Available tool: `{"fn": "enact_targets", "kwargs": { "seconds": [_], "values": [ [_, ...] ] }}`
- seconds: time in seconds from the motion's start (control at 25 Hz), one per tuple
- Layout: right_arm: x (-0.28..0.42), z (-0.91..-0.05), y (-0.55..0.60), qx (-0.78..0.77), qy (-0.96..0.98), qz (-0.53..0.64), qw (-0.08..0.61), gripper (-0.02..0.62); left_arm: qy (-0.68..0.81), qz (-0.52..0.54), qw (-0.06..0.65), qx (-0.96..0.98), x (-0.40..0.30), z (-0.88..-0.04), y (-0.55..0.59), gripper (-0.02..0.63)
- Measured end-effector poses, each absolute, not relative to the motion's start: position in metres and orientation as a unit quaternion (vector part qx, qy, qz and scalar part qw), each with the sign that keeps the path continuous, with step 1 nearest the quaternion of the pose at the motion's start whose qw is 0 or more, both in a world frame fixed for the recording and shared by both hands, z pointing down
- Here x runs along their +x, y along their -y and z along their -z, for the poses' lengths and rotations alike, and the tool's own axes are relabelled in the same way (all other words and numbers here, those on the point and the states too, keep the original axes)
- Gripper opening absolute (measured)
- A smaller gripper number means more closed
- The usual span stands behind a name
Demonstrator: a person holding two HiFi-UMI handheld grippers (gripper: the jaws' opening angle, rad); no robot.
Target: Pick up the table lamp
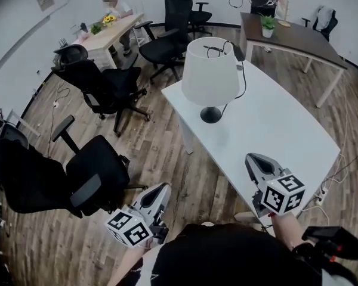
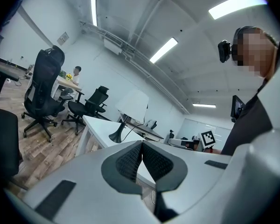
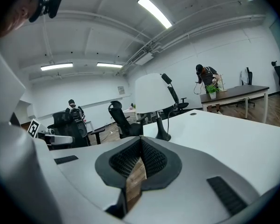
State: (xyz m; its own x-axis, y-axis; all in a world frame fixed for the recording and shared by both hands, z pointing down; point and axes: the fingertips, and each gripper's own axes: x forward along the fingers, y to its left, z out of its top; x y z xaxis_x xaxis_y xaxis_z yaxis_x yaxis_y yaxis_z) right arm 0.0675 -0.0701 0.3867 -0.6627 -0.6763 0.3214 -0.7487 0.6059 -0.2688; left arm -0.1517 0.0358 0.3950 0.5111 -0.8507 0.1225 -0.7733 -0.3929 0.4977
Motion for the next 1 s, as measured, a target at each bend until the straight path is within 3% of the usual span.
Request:
{"fn": "enact_targets", "kwargs": {
  "seconds": [1.0],
  "values": [
    [0.097,-0.419,0.130,0.411,0.877,-0.233,0.084,0.016,0.473,0.054,0.263,0.839,-0.110,-0.404,0.050,0.014]
  ]
}}
